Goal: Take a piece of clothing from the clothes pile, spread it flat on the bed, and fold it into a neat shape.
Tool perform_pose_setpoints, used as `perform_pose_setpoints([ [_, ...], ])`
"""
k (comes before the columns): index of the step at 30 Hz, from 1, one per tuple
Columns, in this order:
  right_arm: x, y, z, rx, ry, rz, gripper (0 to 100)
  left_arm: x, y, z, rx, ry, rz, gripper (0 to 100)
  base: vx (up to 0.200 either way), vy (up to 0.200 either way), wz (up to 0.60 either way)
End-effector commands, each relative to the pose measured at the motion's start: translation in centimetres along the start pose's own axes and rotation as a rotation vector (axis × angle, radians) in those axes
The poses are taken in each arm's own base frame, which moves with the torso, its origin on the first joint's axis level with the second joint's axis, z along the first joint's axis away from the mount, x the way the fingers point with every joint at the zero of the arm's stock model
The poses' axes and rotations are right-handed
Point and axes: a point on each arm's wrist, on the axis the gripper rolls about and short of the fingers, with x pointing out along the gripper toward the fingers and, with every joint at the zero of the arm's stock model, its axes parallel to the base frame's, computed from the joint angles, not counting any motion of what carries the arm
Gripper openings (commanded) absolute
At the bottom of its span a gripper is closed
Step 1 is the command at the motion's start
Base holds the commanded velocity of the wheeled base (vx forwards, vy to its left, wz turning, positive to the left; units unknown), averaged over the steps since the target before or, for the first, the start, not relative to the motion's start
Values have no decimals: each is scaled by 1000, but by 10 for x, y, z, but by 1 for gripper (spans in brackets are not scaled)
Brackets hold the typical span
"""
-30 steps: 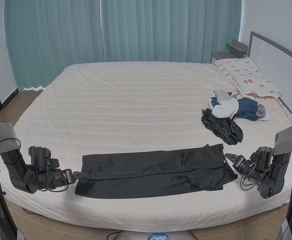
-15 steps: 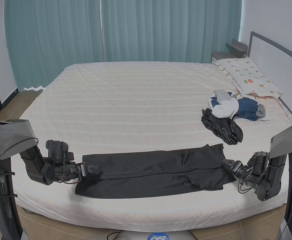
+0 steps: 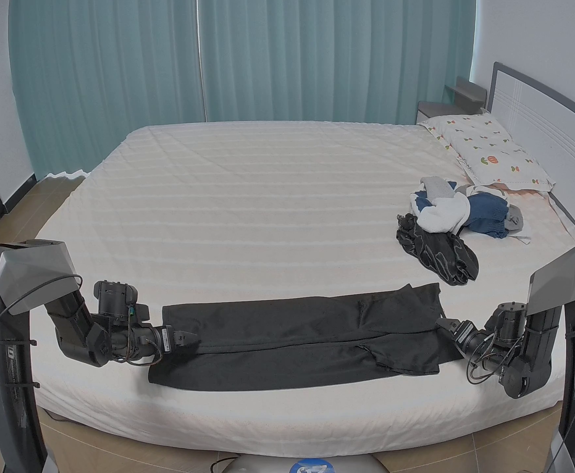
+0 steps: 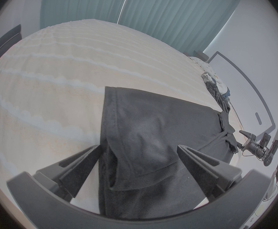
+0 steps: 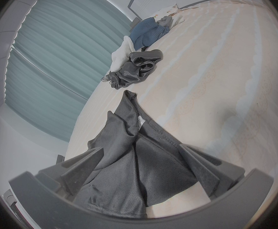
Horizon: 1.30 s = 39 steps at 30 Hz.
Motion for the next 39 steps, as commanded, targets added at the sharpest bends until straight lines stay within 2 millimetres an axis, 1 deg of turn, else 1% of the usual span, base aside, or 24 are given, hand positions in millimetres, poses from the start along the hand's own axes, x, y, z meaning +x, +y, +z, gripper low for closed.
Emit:
perform_pose_setpoints([
  [1,0,0,0,-2,-6,7,100,-3,5,4,-10,-15,7,100,0,0,0],
  [6,0,0,0,-1,-6,7,100,0,7,3,-15,-8,-12,100,0,0,0],
  [14,0,0,0,-2,-6,7,100,-1,2,0,-6,11,-57,100,0,0,0],
  [21,0,0,0,-2,-6,7,100,4,-3,-3,6,26,-67,100,0,0,0],
  [22,0,0,0,-2,-6,7,100,4,-3,-3,6,26,-67,0,0,0,0],
  [30,0,0,0,-2,-6,7,100,1,-1,-5,-1,31,-61,0,0,0,0],
  [34,0,0,0,-2,-6,7,100,-2,6,-3,-15,15,-49,0,0,0,0],
  [39,0,0,1,-2,-7,6,100,-12,14,3,-38,-12,-32,0,0,0,0],
])
